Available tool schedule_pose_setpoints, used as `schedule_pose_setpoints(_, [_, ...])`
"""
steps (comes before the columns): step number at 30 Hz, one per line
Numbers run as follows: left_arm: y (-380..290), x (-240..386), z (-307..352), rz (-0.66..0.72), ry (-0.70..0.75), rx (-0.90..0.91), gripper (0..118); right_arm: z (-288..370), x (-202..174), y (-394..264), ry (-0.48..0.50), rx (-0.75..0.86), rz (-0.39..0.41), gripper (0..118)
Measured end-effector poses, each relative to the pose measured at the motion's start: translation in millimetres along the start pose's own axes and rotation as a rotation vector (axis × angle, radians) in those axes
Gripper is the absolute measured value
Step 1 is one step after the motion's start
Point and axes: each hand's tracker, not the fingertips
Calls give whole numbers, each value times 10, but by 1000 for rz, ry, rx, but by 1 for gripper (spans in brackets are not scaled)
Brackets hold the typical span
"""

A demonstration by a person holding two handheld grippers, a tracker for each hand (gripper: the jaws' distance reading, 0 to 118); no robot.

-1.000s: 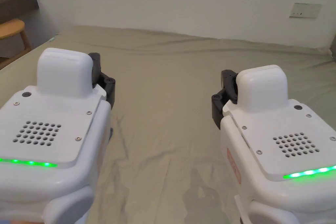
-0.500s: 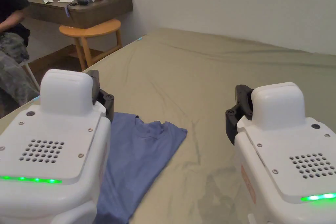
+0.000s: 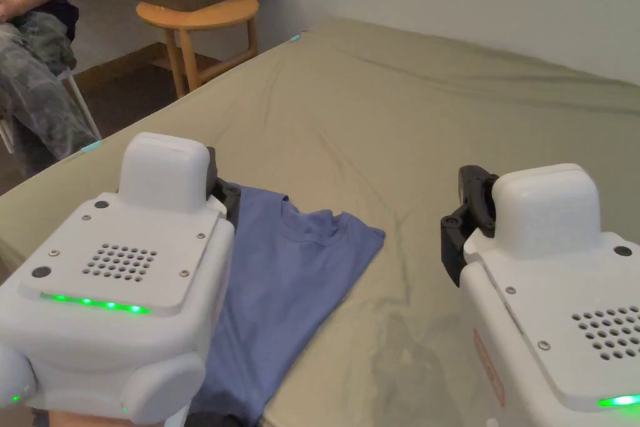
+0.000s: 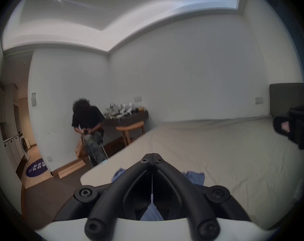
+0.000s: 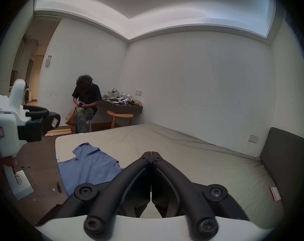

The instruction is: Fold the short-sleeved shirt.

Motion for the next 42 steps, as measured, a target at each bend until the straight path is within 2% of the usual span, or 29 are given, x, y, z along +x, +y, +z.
schedule_pose_setpoints(4, [-360,-30,-683,6,-112,-245,0,-157,55,-86,-5,-40,-1,1])
schedule_pose_setpoints(8, [-900,-28,-1458,-25,-93,-446,0,-340,119,-188,-22,-88,18,1])
schedule_pose_setpoints(11, [-1298,-70,-1988,22,-134,-595,0,-501,195,-262,-30,-132,16,1])
schedule_pose_setpoints(12, [-1391,-63,-2093,29,-123,-619,7,-544,219,-285,-33,-140,16,1])
schedule_pose_setpoints(13, [-1497,-58,-2222,32,-109,-643,35,-584,242,-311,-38,-147,18,1])
schedule_pose_setpoints(14, [-1605,-51,-2358,33,-79,-664,57,-624,261,-335,-45,-155,20,1])
schedule_pose_setpoints(15, [-1694,-50,-2429,34,-66,-697,70,-659,281,-358,-51,-165,22,1])
schedule_pose_setpoints(16, [-1755,-51,-2506,44,-70,-728,70,-691,302,-383,-57,-173,21,1])
schedule_pose_setpoints(17, [-1844,-51,-2621,61,-79,-768,104,-719,324,-409,-61,-182,18,1])
schedule_pose_setpoints(18, [-1898,-49,-2690,75,-77,-786,118,-743,338,-431,-62,-192,13,1])
schedule_pose_setpoints(19, [-1884,42,-2610,63,-80,-735,110,-769,354,-456,-63,-203,9,1])
schedule_pose_setpoints(22, [-2085,223,-2716,24,-62,-833,113,-843,386,-541,-71,-229,2,1])
schedule_pose_setpoints(25, [-2153,95,-2904,66,-79,-822,113,-896,402,-601,-74,-246,-9,1])
schedule_pose_setpoints(27, [-2029,89,-2806,57,-75,-825,110,-913,399,-624,-74,-252,-19,1])
schedule_pose_setpoints(29, [-1977,157,-2708,43,-102,-802,85,-929,392,-638,-73,-258,-29,1])
schedule_pose_setpoints(31, [-1913,202,-2663,37,-128,-764,48,-925,385,-640,-67,-260,-35,1])
schedule_pose_setpoints(33, [-1967,150,-2700,51,-108,-742,32,-914,379,-641,-62,-260,-37,1])
schedule_pose_setpoints(35, [-1950,3,-2686,199,-122,-721,19,-869,385,-628,-52,-263,-48,1])
schedule_pose_setpoints(37, [-1910,-85,-2632,247,-139,-709,0,-803,392,-606,-50,-257,-55,1])
schedule_pose_setpoints(38, [-1926,-115,-2615,248,-142,-704,0,-761,381,-574,-51,-253,-57,1])
schedule_pose_setpoints(42, [-1944,-356,-2584,399,-192,-687,0,-632,393,-493,-64,-235,-60,1])
